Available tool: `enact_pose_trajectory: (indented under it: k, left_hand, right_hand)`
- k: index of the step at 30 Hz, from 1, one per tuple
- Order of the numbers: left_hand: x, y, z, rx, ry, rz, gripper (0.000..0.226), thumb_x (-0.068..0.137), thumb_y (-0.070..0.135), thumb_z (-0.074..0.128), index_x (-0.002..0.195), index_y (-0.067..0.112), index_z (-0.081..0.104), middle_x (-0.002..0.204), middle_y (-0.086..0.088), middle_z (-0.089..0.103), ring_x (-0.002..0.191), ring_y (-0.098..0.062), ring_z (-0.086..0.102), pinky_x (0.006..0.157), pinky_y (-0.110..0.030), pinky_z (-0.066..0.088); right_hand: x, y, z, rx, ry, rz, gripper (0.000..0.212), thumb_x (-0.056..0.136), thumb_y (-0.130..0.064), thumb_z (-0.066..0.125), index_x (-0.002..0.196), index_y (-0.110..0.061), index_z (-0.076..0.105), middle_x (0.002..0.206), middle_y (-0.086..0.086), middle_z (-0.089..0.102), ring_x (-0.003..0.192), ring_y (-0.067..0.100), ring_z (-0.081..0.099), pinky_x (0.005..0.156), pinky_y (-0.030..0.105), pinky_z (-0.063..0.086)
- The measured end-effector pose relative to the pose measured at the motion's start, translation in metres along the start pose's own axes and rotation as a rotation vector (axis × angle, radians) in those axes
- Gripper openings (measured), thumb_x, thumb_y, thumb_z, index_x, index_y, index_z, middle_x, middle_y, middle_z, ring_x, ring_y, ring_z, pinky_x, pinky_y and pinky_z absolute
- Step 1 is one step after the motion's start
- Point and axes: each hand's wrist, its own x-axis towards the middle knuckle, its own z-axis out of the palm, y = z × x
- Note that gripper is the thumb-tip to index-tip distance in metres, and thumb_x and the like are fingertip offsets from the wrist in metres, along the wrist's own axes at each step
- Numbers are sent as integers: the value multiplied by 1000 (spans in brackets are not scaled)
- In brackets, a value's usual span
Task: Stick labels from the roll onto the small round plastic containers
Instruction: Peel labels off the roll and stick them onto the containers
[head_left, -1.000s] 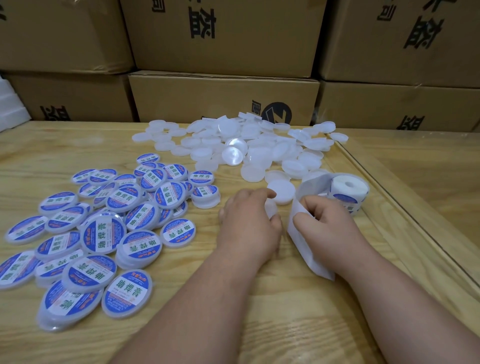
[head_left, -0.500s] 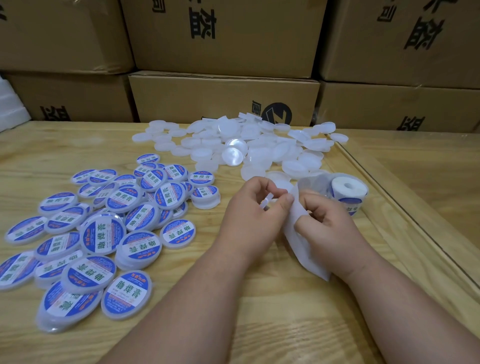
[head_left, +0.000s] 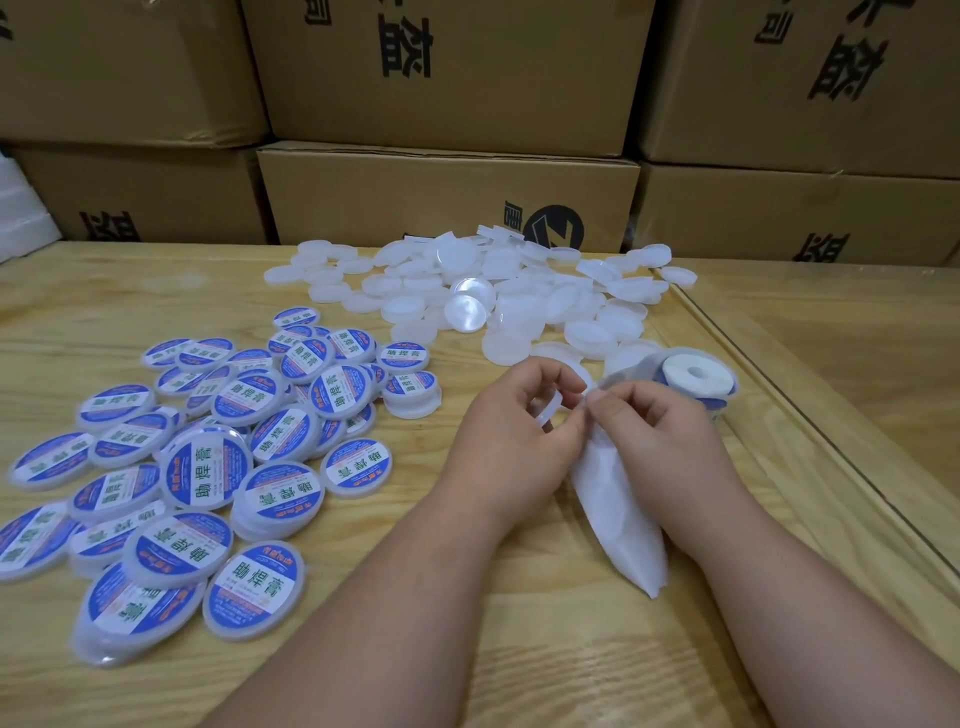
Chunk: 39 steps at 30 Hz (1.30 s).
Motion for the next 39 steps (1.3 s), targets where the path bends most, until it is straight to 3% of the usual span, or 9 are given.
enact_pose_trajectory:
  k: [5, 11, 13, 18, 21, 28, 30, 34, 39]
  left_hand:
    - [0, -1, -1, -34, 14, -26, 17, 82, 20, 59, 92, 32, 67, 91, 18, 72, 85, 3, 66, 68, -11, 50]
    - [4, -5, -2, 13, 92, -57, 15, 91, 20, 68, 90, 35, 67, 98, 21, 70, 98, 7, 62, 72, -3, 43]
    - [4, -5, -2, 15, 108, -74, 15, 90, 22, 70, 89, 36, 66, 99, 21, 69, 100, 4, 61, 70, -3, 42]
    - [4, -2, -3, 22, 111, -80, 16, 87, 24, 73, 88, 38, 64, 90, 25, 67, 76, -1, 59, 61, -6, 43]
    - [4, -1, -3, 17, 112, -81, 15, 87, 25, 74, 90, 37, 65, 86, 26, 66, 70, -1, 55, 60, -9, 45]
    - [3, -1, -3, 21, 107, -65, 17, 84, 26, 79, 91, 35, 65, 84, 24, 68, 53, 0, 48, 56, -12, 44]
    - [3, -1, -3, 29, 97, -66, 17, 85, 28, 78, 92, 35, 65, 86, 24, 68, 59, -2, 52, 60, -13, 46]
    - [3, -3, -2, 29, 98, -69, 15, 88, 23, 75, 90, 36, 66, 91, 24, 69, 94, 7, 62, 71, -1, 42]
    - [4, -3, -1, 39, 146, -81, 17, 92, 18, 66, 89, 34, 67, 90, 27, 69, 87, 15, 60, 65, -1, 41]
  right_hand:
    - [2, 5, -2, -6, 8, -27, 16, 93, -25, 69, 77, -27, 73, 73, -3, 72, 69, 6, 62, 69, 29, 50]
    - [2, 4, -3, 9, -57, 0, 13, 94, -15, 67, 88, -21, 77, 84, 14, 74, 74, 14, 64, 74, 37, 52]
    - [1, 3, -3, 13, -96, -13, 19, 94, -14, 64, 91, -26, 78, 80, 10, 74, 73, 13, 66, 72, 36, 52]
    - [0, 2, -4, 22, -145, -23, 29, 76, -25, 56, 93, -36, 78, 78, 21, 65, 70, 17, 57, 68, 37, 46]
    - [0, 3, -4, 31, -149, -30, 31, 74, -25, 56, 93, -36, 78, 70, 4, 62, 69, 16, 56, 67, 36, 45]
    - [2, 6, -3, 11, -126, -55, 29, 75, -29, 59, 94, -42, 76, 63, -2, 49, 62, 15, 48, 59, 31, 40]
    - [2, 7, -2, 10, -106, -47, 20, 77, -33, 62, 92, -38, 74, 60, -6, 51, 57, 10, 47, 53, 25, 40]
    - [2, 8, -2, -10, -87, -48, 18, 77, -33, 62, 90, -33, 74, 59, -7, 50, 55, 9, 45, 49, 20, 38]
    - [2, 6, -2, 2, -40, -28, 28, 70, -25, 55, 91, -32, 73, 53, -11, 42, 51, 9, 38, 48, 20, 35]
